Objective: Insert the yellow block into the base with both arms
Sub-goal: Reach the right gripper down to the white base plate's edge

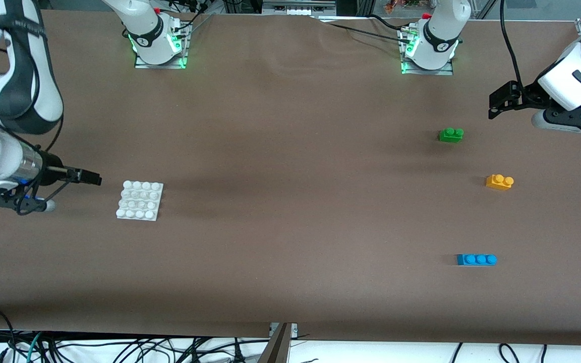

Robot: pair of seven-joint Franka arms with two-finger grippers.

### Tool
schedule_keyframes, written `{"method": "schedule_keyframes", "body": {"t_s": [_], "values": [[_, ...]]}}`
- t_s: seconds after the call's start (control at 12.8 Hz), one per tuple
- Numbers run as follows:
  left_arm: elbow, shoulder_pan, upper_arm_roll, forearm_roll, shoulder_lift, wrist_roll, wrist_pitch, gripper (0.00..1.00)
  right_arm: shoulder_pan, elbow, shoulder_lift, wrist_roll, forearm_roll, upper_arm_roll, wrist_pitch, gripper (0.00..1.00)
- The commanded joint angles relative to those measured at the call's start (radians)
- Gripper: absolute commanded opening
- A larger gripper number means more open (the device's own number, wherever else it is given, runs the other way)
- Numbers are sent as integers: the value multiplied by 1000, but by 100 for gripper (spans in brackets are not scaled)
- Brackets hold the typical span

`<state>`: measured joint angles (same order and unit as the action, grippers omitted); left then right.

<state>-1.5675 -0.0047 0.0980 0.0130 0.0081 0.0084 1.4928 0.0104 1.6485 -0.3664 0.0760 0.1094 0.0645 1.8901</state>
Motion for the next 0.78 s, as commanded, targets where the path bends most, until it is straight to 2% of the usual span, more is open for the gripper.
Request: {"method": "schedule_keyframes", "body": {"t_s": [0.0, 0.39, 0.55, 0.7], "values": [[23, -1, 0, -8, 4, -8, -20, 100, -29, 28, -49, -13, 47, -6, 87, 100], [23, -1, 2, -8, 4, -8, -22, 100, -29, 305, -37, -28, 47, -8, 461, 100], [23, -3, 8, -8, 4, -10, -22, 100, -32, 362, -39, -56, 50, -9, 549, 100], [23, -3, 8, -8, 4, -8, -20, 100, -33, 366, -54, -58, 79, -9, 563, 100]]}}
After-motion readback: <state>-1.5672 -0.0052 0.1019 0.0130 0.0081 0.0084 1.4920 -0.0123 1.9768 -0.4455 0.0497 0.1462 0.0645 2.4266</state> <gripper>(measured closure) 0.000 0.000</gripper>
